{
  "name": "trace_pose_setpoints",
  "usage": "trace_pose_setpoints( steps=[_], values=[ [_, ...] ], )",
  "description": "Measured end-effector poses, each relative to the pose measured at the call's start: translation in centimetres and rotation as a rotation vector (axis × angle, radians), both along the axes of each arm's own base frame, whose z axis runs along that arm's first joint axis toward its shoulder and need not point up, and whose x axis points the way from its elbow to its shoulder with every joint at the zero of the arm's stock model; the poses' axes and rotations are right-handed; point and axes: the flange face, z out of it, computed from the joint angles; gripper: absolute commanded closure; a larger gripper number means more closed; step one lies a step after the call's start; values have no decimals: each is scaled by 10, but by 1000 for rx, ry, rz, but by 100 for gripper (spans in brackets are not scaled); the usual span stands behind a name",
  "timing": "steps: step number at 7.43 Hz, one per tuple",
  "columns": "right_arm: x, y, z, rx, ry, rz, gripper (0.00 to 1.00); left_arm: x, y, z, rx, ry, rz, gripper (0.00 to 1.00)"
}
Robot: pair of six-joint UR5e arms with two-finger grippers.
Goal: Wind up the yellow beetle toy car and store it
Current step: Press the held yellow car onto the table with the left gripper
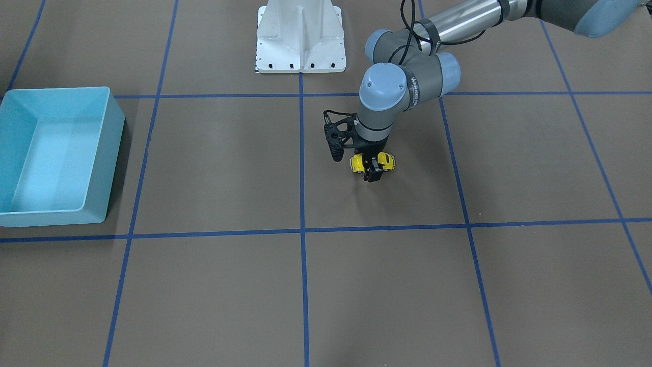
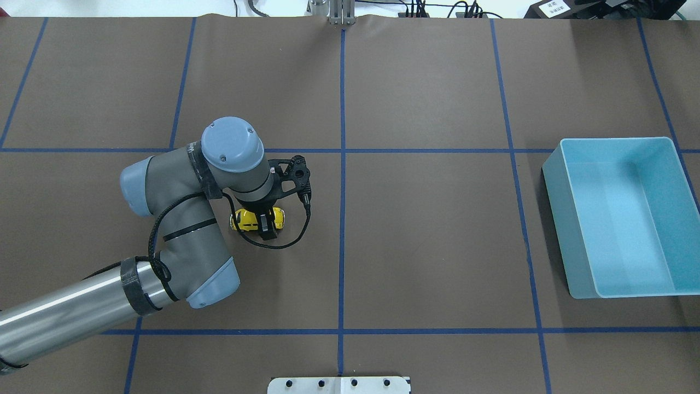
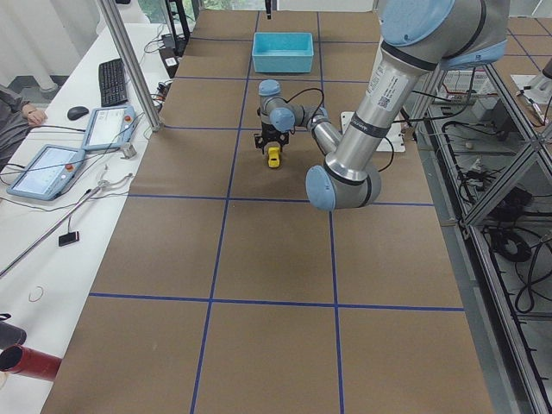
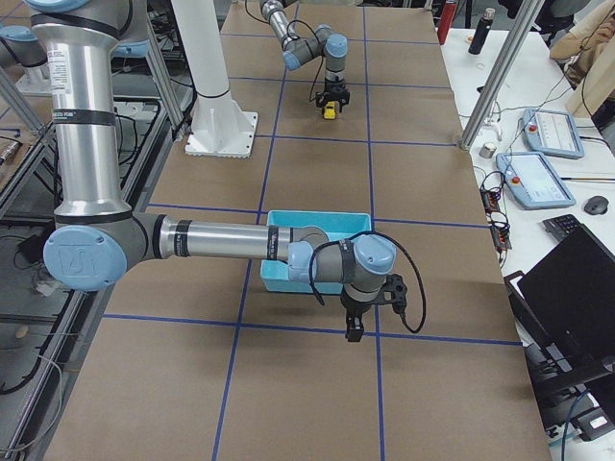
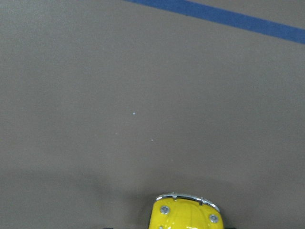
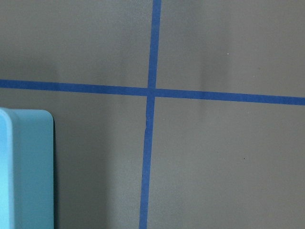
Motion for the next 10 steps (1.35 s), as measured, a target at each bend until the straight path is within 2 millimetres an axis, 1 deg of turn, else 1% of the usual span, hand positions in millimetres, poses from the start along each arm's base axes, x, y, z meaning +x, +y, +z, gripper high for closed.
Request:
trace_pose_setpoints(
  steps=[1, 2, 3, 4, 5, 7, 10],
  values=[
    [0, 0, 0, 0, 0, 0, 0, 0, 0, 1, 0, 0, 1, 31],
    [0, 0, 0, 0, -1, 0, 0, 0, 1, 1, -1, -1, 1, 40],
    [0, 0, 0, 0, -1, 0, 0, 1, 1, 1, -1, -2, 2, 55],
    [0, 0, 0, 0, -1, 0, 0, 0, 2, 3, -2, -4, 2, 75],
    [0, 0, 0, 0, -1, 0, 0, 0, 2, 6, -4, -6, 2, 100],
    [0, 0, 0, 0, -1, 0, 0, -3, 4, 8, -1, -6, 1, 100],
    [0, 0, 0, 0, -1, 0, 0, -7, 10, -4, 20, 13, -1, 100]
  ],
)
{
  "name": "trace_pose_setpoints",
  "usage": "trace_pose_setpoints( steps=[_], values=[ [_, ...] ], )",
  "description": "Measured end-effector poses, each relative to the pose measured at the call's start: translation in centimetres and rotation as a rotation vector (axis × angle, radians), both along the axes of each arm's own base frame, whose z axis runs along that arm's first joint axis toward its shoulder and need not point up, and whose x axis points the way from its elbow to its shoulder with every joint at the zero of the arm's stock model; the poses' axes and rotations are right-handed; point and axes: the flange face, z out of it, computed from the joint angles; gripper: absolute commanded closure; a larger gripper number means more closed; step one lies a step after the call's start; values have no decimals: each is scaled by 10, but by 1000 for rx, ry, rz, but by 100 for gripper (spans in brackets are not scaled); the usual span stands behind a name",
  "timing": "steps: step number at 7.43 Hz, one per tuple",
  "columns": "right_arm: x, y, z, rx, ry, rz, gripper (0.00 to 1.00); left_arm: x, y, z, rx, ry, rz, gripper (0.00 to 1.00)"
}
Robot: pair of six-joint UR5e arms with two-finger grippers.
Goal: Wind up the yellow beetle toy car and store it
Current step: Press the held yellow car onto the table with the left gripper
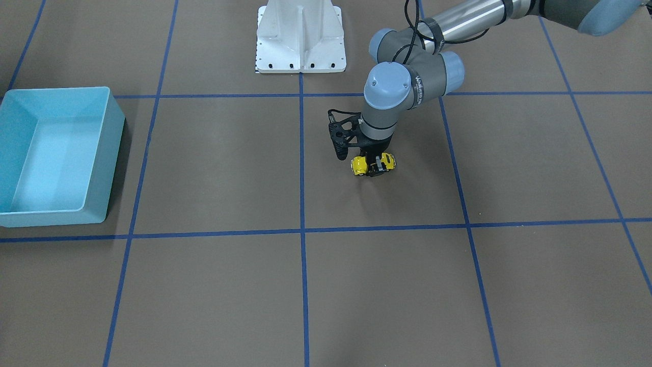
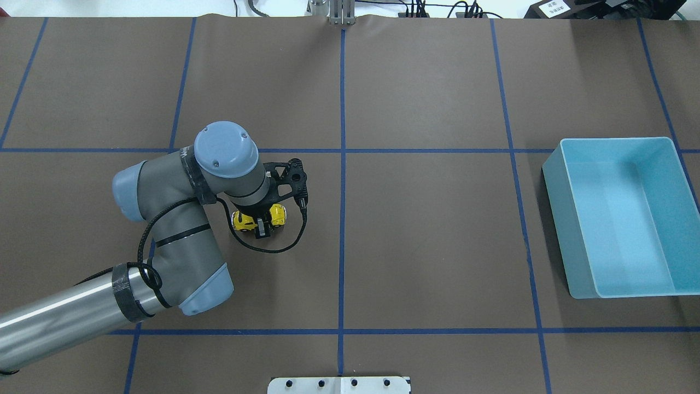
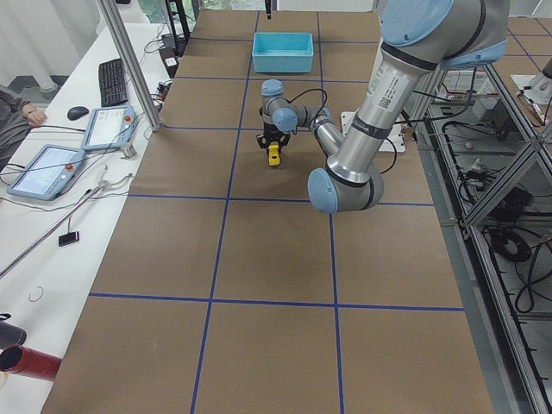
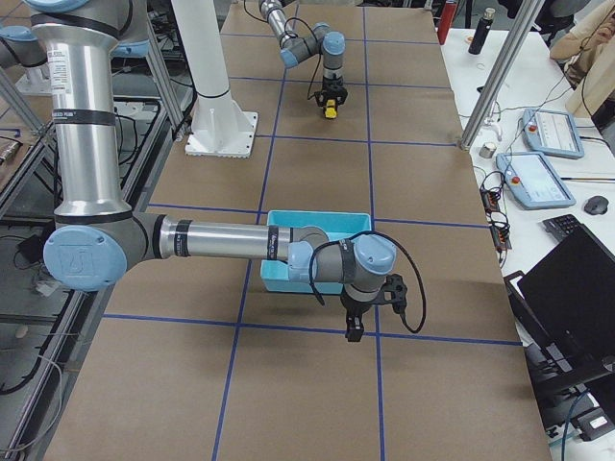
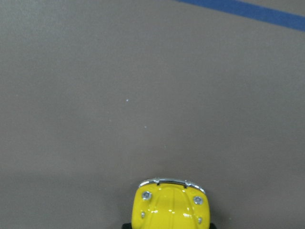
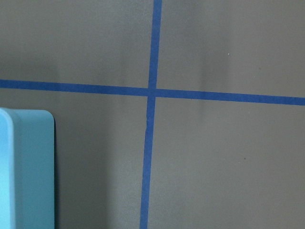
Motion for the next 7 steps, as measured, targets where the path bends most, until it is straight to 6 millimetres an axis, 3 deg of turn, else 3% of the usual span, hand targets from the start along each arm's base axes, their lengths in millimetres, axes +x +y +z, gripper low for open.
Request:
trace_pose_setpoints(
  steps=[3, 7],
  values=[
    [0, 0, 0, 0, 0, 0, 0, -2, 3, -16, 21, 30, 2, 100],
    [0, 0, 0, 0, 0, 0, 0, -4, 0, -20, 179, 60, 33, 100]
  ],
)
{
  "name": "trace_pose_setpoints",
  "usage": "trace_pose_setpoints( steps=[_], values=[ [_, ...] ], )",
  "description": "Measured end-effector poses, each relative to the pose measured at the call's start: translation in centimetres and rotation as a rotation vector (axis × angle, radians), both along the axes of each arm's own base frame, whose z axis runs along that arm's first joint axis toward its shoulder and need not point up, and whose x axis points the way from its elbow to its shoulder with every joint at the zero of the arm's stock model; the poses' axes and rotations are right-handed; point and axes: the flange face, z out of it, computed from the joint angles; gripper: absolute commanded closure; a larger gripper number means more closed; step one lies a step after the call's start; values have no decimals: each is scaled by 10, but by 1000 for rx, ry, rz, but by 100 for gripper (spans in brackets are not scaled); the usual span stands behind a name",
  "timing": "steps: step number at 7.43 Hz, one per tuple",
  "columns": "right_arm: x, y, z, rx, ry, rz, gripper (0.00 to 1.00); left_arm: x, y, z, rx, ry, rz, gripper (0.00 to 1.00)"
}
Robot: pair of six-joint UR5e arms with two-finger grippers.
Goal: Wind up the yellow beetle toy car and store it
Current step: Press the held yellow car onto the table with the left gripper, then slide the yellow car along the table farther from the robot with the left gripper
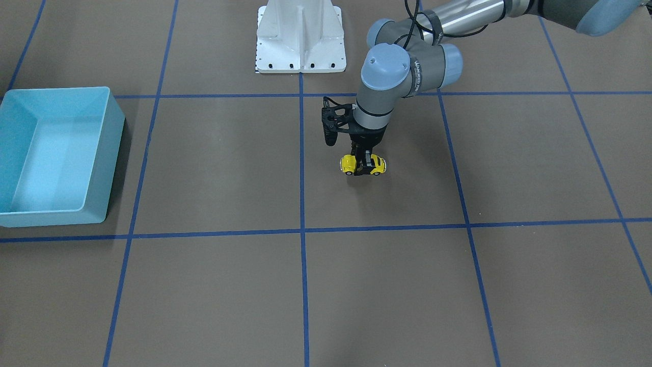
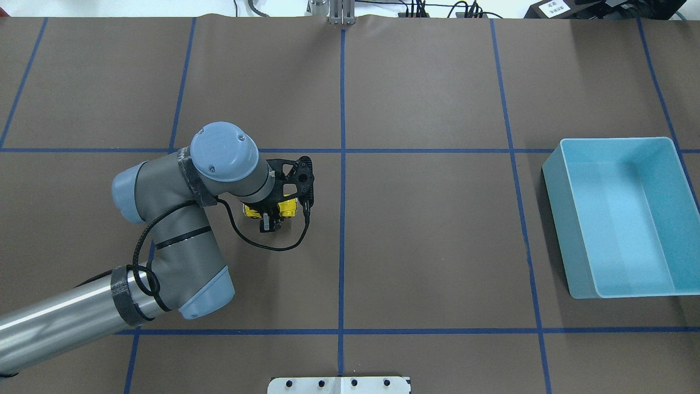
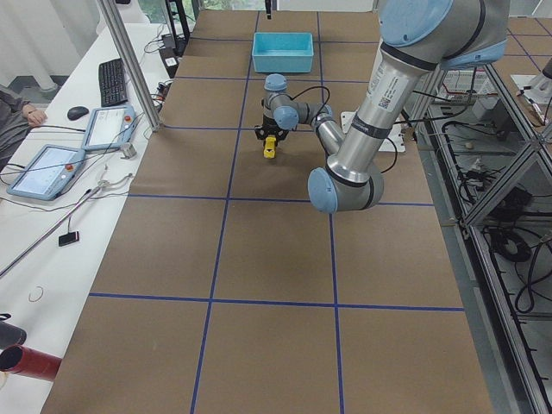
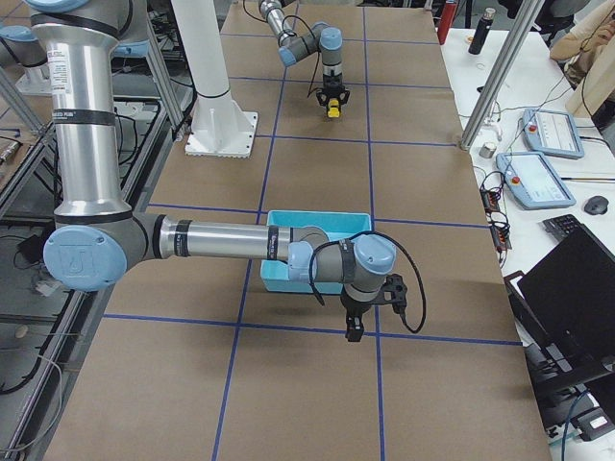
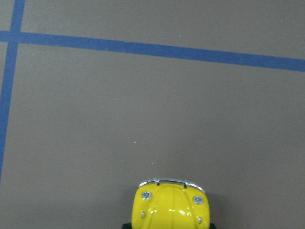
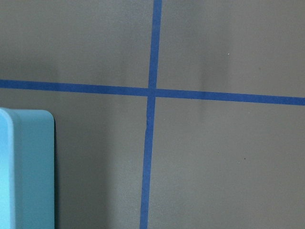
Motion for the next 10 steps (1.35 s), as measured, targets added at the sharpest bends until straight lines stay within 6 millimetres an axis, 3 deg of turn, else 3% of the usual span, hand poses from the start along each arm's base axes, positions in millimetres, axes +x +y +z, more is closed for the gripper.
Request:
trace_pose_setpoints(
  steps=[3, 10],
  values=[
    [0, 0, 0, 0, 0, 0, 0, 11, -5, 11, 34, 60, 1, 100],
    [0, 0, -1, 2, -1, 0, 0, 17, -6, 10, 0, 83, -26, 100]
  ],
)
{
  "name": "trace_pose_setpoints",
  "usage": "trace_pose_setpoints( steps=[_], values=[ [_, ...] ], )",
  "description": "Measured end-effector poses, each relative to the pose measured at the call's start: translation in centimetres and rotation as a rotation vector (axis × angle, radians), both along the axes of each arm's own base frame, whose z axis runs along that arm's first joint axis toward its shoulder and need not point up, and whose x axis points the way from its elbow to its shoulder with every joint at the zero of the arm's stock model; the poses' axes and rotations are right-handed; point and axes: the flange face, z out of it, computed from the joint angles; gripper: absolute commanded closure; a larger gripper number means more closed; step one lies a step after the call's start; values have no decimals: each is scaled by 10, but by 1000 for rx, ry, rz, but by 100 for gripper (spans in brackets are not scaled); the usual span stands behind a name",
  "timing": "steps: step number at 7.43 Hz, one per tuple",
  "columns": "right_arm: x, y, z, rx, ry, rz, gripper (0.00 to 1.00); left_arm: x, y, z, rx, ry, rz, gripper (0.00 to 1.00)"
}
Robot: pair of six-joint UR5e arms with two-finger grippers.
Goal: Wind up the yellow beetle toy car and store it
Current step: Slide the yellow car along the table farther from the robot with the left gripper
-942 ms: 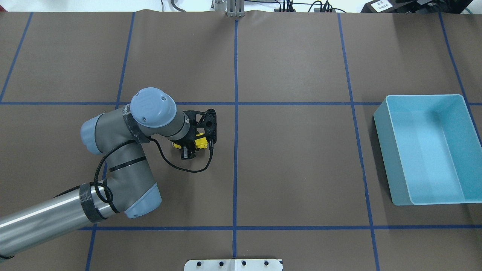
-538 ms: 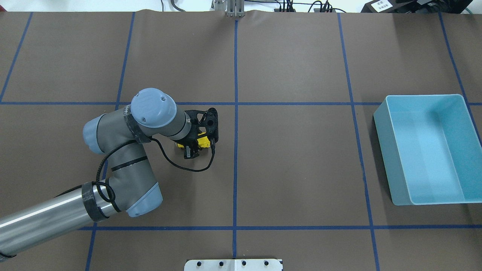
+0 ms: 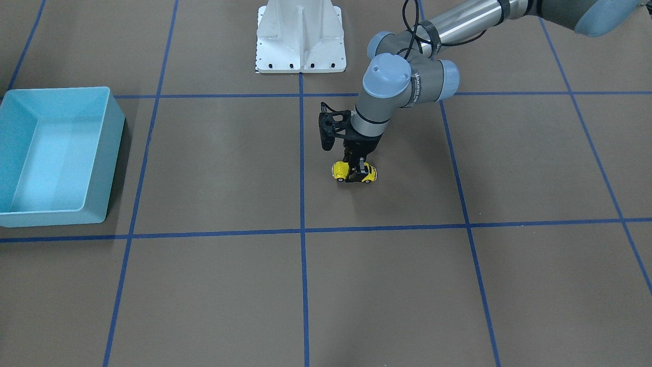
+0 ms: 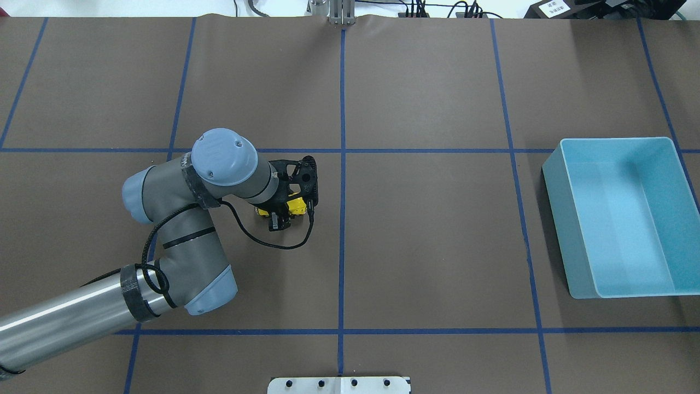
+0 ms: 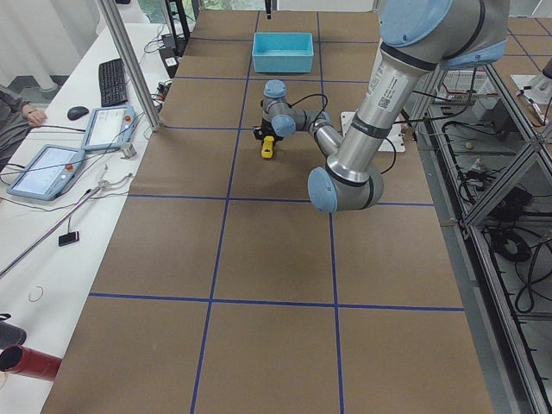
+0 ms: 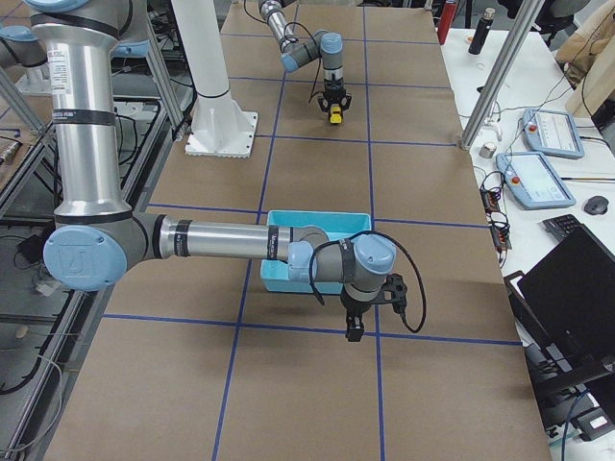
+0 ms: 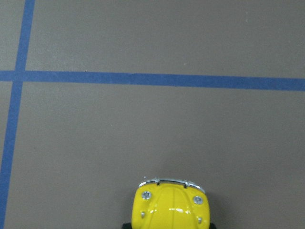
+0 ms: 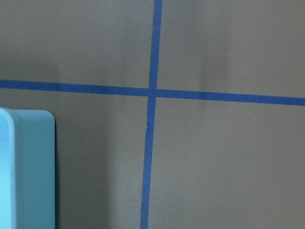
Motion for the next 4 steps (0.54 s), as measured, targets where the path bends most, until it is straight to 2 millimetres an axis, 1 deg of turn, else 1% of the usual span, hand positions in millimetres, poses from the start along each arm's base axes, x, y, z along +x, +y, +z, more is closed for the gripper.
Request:
trace_pose_setpoints(
  steps=[4],
  values=[
    [0, -1, -1, 3, 0, 0, 0, 13, -6, -4, -39, -2, -21, 100]
  ],
)
